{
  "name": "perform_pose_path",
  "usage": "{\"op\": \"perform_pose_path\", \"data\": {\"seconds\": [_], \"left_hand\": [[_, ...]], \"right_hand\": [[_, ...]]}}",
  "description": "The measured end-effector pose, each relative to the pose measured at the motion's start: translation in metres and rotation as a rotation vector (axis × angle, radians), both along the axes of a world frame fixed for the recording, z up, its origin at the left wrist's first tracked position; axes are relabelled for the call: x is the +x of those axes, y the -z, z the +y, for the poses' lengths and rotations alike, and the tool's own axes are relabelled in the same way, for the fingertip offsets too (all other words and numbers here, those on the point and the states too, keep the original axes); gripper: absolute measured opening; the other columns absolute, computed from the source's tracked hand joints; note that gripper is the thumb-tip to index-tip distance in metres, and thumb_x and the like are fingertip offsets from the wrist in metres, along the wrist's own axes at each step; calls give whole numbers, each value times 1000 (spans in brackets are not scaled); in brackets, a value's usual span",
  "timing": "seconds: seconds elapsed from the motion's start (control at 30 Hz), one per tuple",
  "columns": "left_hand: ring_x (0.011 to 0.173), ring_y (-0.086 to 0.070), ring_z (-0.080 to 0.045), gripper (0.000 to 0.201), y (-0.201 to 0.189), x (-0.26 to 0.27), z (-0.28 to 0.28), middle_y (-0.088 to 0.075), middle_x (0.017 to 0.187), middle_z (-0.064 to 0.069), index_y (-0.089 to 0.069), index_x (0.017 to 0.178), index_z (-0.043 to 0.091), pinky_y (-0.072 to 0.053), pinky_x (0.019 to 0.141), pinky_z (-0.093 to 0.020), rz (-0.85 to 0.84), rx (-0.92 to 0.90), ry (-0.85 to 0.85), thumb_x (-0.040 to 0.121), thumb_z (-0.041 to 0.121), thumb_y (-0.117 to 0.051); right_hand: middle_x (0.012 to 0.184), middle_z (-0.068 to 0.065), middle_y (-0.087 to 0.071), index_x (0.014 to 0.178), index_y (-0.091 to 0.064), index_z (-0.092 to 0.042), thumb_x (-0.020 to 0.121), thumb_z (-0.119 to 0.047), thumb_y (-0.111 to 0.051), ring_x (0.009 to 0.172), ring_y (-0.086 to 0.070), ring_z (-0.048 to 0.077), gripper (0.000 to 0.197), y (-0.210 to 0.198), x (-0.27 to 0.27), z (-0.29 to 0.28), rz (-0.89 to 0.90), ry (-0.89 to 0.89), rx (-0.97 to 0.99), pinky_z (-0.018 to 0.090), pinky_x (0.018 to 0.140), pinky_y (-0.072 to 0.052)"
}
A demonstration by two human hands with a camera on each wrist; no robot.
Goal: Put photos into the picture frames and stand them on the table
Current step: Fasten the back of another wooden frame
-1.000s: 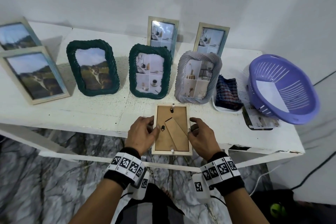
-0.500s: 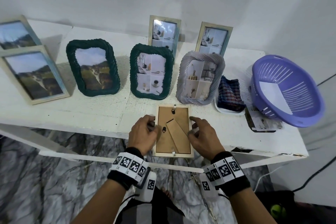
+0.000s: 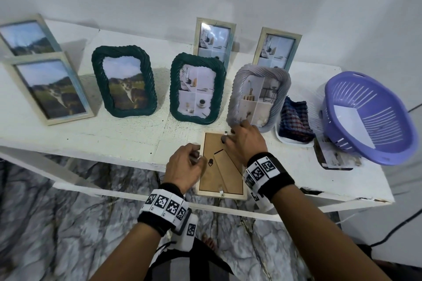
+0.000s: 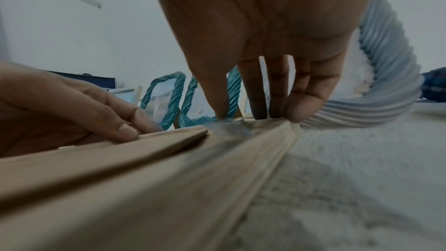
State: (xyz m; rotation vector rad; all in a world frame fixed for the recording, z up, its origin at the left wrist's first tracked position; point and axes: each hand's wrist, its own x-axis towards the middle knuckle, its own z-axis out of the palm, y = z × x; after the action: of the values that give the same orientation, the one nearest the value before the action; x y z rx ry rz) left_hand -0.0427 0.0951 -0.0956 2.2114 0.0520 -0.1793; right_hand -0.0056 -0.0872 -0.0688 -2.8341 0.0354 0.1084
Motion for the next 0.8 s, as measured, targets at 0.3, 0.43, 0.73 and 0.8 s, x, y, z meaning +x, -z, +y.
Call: {"op": "perform_pose_path", "data": {"seconds": [0.3,0.43,0.73,0.8], "left_hand": [[86,-60,-11,30,-2,0,0,-61,97,5,-62,117,17,-50,87,-29,5,-6,11,89,25,-66],[86,-59,-11,30,-4,-1,0,-61,97,6,-62,118,16,-49,85,-27,6,-9,9,90,24,-66],[88,-61,-13,29,-1,2,1,-62,95,6,-62,115,18,-51,88,-30,20,-26,-4,87,25,-68],[88,-61,-13,30,0,1,1,-62,96,6,-62,116,18,-51,89,-31,16,-22,-3,87,25,-68]], "right_hand": [[110,11,-58,114,-57,-6,92,-22,-51,100,-57,33,28,-2,9,-7,11,-80,-73,39,78,-50],[108,10,-61,113,-61,-8,92,-18,-54,99,-60,31,24,-4,15,-10,4,-75,-72,37,75,-48],[98,8,-65,103,-63,-11,90,-16,-57,91,-63,32,15,0,18,-10,-44,-37,-87,35,70,-47],[100,10,-66,109,-61,-12,90,-10,-53,90,-64,33,21,-1,13,-9,-69,-60,-107,37,69,-48]]}}
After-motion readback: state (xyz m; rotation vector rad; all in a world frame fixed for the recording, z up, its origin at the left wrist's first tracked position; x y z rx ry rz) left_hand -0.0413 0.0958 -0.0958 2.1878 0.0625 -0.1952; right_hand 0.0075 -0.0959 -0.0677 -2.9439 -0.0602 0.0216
